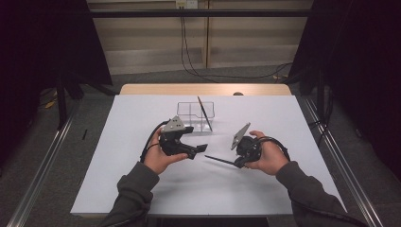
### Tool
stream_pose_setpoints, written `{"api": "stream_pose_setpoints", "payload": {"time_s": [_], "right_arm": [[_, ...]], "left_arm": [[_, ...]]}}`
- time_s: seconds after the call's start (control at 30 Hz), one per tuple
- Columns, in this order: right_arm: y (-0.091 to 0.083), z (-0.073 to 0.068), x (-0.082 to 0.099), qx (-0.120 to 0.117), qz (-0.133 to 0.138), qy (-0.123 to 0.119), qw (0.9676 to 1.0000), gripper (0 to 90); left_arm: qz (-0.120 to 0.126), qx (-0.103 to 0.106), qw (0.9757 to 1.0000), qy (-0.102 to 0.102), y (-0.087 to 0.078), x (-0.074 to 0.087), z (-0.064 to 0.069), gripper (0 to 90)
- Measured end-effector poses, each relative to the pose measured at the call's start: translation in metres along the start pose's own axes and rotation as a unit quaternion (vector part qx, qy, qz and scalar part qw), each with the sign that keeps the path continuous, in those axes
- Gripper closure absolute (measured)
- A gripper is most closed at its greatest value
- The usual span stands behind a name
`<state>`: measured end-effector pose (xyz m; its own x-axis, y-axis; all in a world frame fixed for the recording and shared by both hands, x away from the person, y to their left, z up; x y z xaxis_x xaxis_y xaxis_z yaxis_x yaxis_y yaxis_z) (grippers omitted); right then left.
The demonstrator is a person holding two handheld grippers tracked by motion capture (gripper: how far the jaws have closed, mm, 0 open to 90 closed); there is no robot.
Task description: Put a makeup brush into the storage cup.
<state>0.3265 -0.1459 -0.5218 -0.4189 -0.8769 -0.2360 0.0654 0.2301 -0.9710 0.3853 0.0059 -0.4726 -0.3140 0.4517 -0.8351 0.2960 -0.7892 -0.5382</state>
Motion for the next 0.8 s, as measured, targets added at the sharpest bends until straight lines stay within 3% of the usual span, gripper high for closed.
{"api": "stream_pose_setpoints", "payload": {"time_s": [0.37,0.43,0.5,0.8], "right_arm": [[-0.005,0.000,-0.005,0.004,0.000,-0.018,0.9998,84.9],[-0.005,-0.001,-0.005,0.003,-0.005,-0.007,1.0000,84.9],[-0.006,-0.001,-0.006,0.002,-0.005,-0.017,0.9998,84.9],[-0.008,-0.001,-0.010,0.003,-0.003,-0.022,0.9998,84.9]], "left_arm": [[-0.054,0.014,0.9983,0.019,0.004,0.004,0.008,11.7],[-0.059,0.018,0.9978,0.025,0.005,0.003,0.009,12.0],[-0.060,0.022,0.9976,0.025,0.005,0.001,0.010,12.2],[-0.093,0.021,0.9938,0.056,0.007,-0.003,0.015,13.5]]}}
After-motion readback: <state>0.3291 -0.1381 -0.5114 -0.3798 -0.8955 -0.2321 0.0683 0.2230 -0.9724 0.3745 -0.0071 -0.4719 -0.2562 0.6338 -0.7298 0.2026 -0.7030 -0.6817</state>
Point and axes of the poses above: each handheld gripper's, and its own axes: y roughly forward along the jaws, x roughly out of its underside, z roughly to its right, the point moved 10 cm from there along y, roughly forward along the jaws, and after that the axes turned 6 degrees about -z, right-handed, at the moved point
